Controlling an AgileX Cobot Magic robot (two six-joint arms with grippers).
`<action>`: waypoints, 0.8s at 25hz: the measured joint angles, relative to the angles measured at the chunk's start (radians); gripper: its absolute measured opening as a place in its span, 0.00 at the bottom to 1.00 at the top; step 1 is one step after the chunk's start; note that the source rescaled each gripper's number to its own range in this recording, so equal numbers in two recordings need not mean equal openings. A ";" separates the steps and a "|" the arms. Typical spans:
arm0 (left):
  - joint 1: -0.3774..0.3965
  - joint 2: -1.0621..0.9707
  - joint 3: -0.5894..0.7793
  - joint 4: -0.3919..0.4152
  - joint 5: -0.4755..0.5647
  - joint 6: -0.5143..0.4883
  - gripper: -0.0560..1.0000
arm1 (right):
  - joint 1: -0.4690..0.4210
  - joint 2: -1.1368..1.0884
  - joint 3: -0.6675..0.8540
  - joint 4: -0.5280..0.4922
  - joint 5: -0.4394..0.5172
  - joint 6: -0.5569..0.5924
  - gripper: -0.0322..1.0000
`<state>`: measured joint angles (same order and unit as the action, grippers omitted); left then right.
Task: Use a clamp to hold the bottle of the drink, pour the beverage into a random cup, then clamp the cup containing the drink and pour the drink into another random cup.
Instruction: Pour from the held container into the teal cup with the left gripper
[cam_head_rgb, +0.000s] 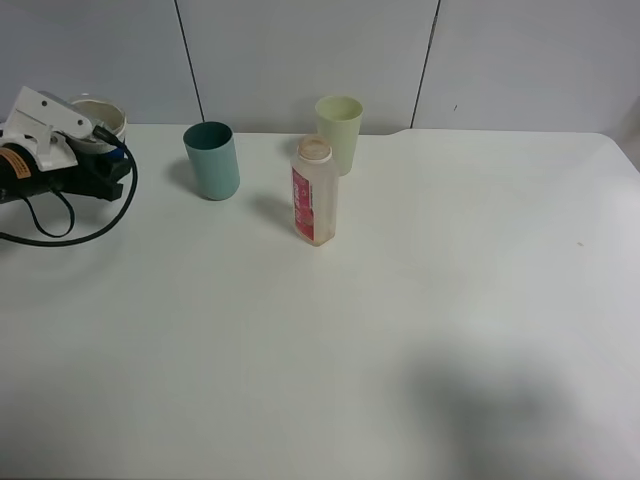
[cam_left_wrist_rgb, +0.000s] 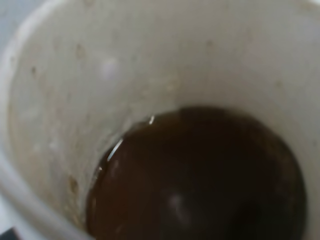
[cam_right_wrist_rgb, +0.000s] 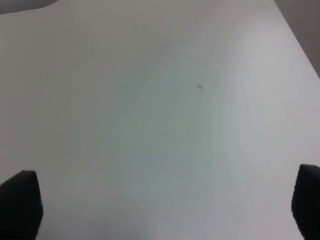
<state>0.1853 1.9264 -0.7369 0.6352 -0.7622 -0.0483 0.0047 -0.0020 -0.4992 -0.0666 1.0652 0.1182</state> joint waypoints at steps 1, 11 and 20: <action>0.000 0.000 -0.014 0.018 0.026 -0.024 0.06 | 0.000 0.000 0.000 0.000 0.000 0.000 1.00; -0.059 -0.004 -0.147 0.135 0.266 -0.127 0.06 | 0.000 0.000 0.000 0.000 0.000 0.000 1.00; -0.142 -0.034 -0.212 0.150 0.431 -0.127 0.06 | 0.000 0.000 0.000 0.000 0.000 0.000 1.00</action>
<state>0.0436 1.8924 -0.9485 0.7855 -0.3310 -0.1751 0.0047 -0.0020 -0.4992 -0.0666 1.0652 0.1182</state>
